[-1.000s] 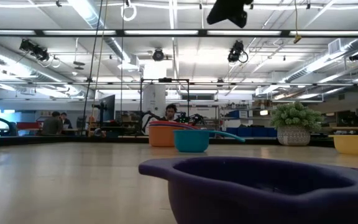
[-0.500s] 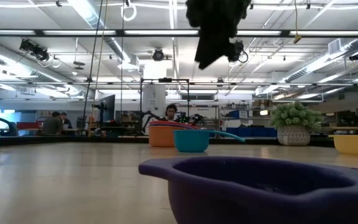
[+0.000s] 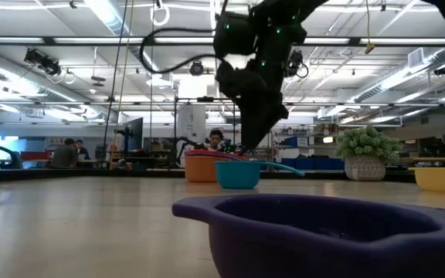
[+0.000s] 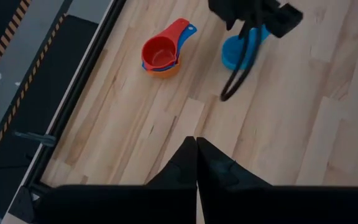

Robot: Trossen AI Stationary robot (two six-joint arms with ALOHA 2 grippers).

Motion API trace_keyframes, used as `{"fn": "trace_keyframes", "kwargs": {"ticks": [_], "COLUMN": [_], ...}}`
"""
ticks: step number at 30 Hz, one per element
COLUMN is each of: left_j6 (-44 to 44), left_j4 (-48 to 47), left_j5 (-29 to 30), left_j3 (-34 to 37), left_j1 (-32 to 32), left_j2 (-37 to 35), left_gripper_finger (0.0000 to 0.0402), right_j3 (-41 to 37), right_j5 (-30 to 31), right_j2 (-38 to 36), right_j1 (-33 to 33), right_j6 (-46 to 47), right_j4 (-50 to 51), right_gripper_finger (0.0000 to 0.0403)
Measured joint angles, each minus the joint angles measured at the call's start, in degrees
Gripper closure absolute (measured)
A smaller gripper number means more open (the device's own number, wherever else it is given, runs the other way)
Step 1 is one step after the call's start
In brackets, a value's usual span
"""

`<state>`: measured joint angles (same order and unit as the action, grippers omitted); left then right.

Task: Nest measuring cups in basket
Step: Stack the light blue measuring cup on top of the red measuring cup

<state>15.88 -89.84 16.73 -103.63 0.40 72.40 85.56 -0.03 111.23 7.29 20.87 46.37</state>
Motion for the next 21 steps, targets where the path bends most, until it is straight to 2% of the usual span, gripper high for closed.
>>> {"fn": "trace_keyframes", "kwargs": {"ticks": [4,10,15,18,21], "left_j6": [1.1,1.5,1.5,1.5,1.5], "left_j4": [0.0,0.0,0.1,0.1,0.2], "left_j5": [0.0,0.0,0.0,0.0,0.0], "left_j3": [0.0,0.0,0.0,0.0,0.0], "left_j1": [0.0,0.0,0.0,0.0,0.0], "left_j2": [0.0,0.0,0.0,0.0,0.0], "left_gripper_finger": [0.0399,0.0399,0.0399,0.0399,0.0399], "right_j3": [0.0,0.0,0.0,-0.1,0.0], "right_j5": [-0.4,-6.6,-7.1,-7.2,-7.2], "right_j2": [2.0,4.9,7.4,8.0,7.4], "right_j1": [1.0,2.5,2.9,2.9,2.9], "right_j6": [-2.0,-3.5,-4.8,-5.2,-6.0], "right_j4": [-0.1,-0.4,-0.7,-0.4,-0.6], "right_gripper_finger": [0.0254,0.0258,0.0266,0.029,0.0344]}}
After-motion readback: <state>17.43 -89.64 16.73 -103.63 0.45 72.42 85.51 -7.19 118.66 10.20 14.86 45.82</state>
